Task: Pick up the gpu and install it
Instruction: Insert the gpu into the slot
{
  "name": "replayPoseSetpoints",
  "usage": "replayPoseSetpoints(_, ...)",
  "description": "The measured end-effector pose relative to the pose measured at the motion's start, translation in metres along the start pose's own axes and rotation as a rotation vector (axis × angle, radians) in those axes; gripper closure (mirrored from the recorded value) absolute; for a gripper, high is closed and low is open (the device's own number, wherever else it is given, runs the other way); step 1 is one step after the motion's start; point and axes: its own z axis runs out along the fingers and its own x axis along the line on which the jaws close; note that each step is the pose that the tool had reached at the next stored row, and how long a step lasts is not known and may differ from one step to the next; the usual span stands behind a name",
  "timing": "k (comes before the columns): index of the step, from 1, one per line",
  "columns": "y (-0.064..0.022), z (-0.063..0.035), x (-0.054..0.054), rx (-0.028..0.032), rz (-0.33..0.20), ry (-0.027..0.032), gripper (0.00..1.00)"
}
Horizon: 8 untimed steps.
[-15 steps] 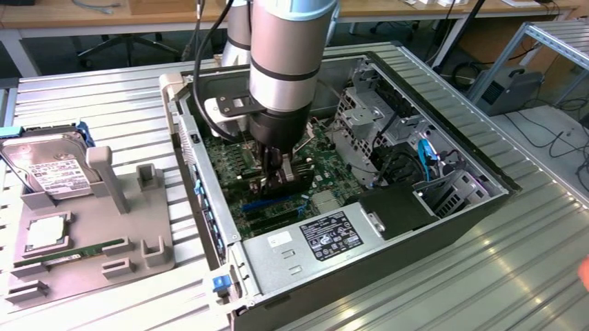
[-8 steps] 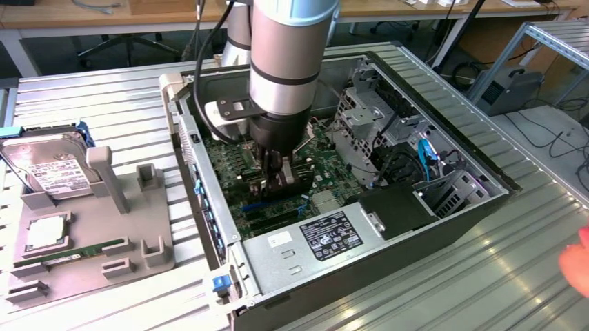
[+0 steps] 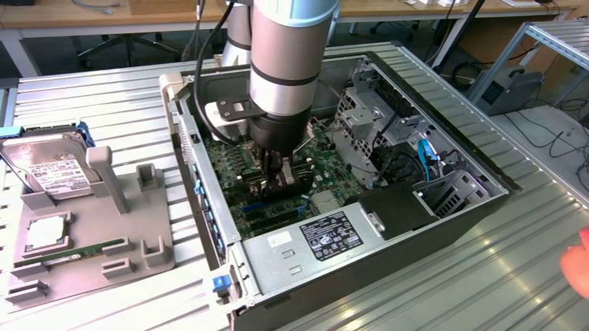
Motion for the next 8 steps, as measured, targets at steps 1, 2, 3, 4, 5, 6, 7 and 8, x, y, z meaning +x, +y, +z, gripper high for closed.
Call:
replayPoseSetpoints(1,0.0000,0.0000,0.0000,0.0000,0.000,0.0000,0.73)
replayPoseSetpoints(2,0.0000,0.0000,0.0000,0.0000,0.000,-0.0001,0.73)
replayPoseSetpoints(3,0.0000,0.0000,0.0000,0.0000,0.000,0.0000,0.73)
replayPoseSetpoints(4,0.0000,0.0000,0.0000,-0.0001,0.000,-0.0007,0.73)
replayPoseSetpoints(5,-0.0001,0.0001,0.0001,-0.0002,0.000,-0.0050,0.73)
replayPoseSetpoints(6,0.0000,0.0001,0.0000,-0.0006,0.000,-0.0106,0.73)
replayPoseSetpoints(7,0.0000,0.0001,0.0000,-0.0009,0.001,-0.0158,0.73)
replayPoseSetpoints(8,0.0001,0.0000,0.0000,-0.0012,0.001,-0.0203,0.73)
